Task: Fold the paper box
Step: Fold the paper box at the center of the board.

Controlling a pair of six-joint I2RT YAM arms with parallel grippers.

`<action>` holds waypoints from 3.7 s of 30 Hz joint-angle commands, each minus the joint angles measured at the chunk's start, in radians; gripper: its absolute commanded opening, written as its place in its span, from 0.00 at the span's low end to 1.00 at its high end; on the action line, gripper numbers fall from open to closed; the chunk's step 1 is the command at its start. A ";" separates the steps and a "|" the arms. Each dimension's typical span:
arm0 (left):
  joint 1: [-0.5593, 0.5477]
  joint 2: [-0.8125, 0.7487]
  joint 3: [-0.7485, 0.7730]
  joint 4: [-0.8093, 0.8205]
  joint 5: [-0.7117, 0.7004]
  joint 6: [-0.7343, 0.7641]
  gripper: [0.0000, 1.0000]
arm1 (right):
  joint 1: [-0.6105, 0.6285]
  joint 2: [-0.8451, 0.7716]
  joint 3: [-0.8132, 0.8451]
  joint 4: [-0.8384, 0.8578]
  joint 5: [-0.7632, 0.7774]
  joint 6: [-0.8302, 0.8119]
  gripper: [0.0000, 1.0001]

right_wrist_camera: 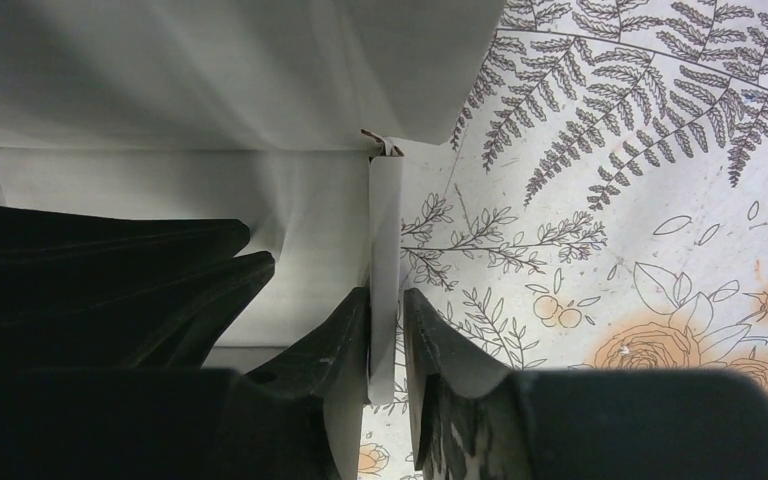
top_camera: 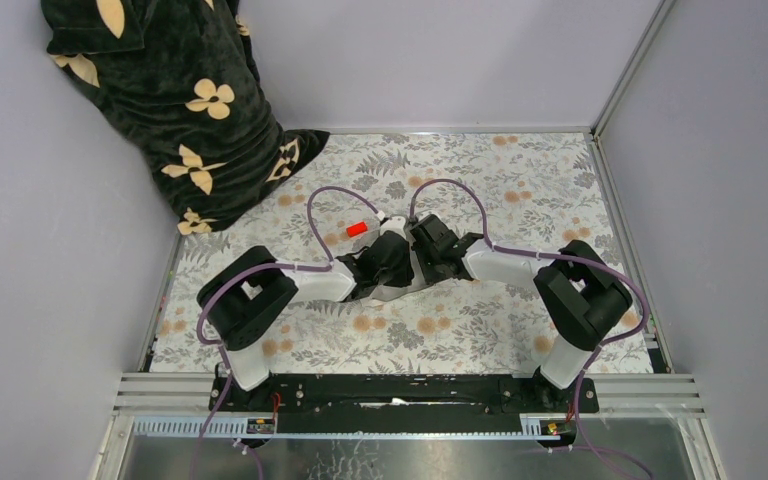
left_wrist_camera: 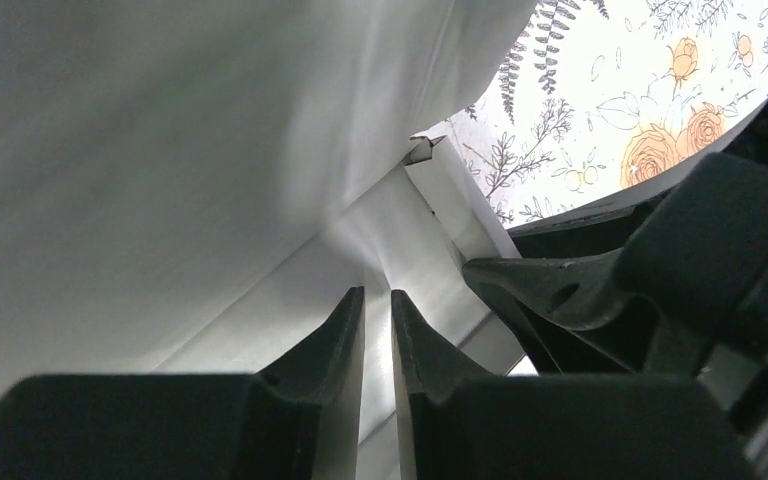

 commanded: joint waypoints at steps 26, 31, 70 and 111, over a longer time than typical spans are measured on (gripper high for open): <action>-0.013 0.077 -0.004 -0.053 0.005 0.006 0.22 | 0.015 0.003 0.087 -0.015 0.125 0.072 0.36; -0.013 0.075 -0.005 -0.054 0.007 0.006 0.22 | 0.016 0.016 0.099 -0.032 0.150 0.069 0.34; -0.012 0.001 -0.024 -0.064 -0.003 0.002 0.23 | 0.075 0.121 0.152 -0.231 0.515 0.034 0.13; 0.149 -0.395 -0.044 -0.360 -0.037 0.054 0.39 | -0.002 -0.137 0.015 -0.123 0.310 0.068 0.54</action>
